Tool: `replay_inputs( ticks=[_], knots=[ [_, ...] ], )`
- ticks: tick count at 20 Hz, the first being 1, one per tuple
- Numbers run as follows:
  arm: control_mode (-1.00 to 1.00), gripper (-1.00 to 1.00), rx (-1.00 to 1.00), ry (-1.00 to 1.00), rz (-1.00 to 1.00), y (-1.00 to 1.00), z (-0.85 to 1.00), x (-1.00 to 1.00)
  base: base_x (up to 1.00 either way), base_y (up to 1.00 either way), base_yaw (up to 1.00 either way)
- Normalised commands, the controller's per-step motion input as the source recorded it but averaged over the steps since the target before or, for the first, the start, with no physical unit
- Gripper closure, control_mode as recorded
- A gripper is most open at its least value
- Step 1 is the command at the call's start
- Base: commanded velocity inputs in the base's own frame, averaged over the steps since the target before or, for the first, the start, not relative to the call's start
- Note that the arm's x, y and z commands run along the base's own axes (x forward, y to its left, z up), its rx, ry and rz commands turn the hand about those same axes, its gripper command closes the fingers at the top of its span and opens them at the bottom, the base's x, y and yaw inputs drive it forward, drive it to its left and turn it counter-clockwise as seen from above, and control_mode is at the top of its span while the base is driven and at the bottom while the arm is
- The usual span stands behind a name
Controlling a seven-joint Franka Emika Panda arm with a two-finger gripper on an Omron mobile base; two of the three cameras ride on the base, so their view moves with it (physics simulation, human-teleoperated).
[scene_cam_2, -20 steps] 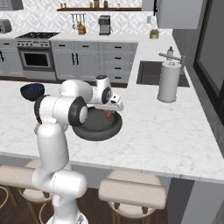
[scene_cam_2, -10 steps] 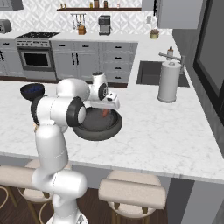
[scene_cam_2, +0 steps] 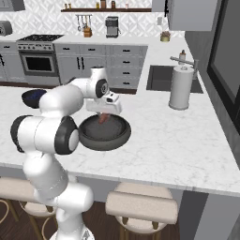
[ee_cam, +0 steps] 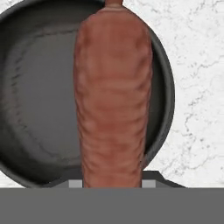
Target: Place one bun and one sausage from the bowl on each plate.
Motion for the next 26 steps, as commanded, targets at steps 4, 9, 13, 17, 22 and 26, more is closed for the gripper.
replay_inputs(
  ticks=[4,9,13,17,22,26],
  knots=[
    [-1.00,1.00,0.00,-0.02,0.00,0.09,0.01,-1.00,0.00,0.00,0.00],
    [-1.00,1.00,0.00,-0.01,0.00,0.17,0.00,-1.00,0.00,0.00,0.00],
    [-1.00,1.00,0.00,0.00,0.02,0.09,0.12,-0.96,0.00,0.00,0.00],
    [-1.00,1.00,0.00,0.00,0.03,0.00,0.00,-0.16,0.00,0.00,0.00],
    [-1.00,1.00,0.00,0.00,0.00,0.00,0.00,0.00,0.00,0.00,0.00],
    [1.00,1.00,0.00,0.00,0.00,0.00,0.00,-0.07,-0.24,0.02,0.00]
  ],
)
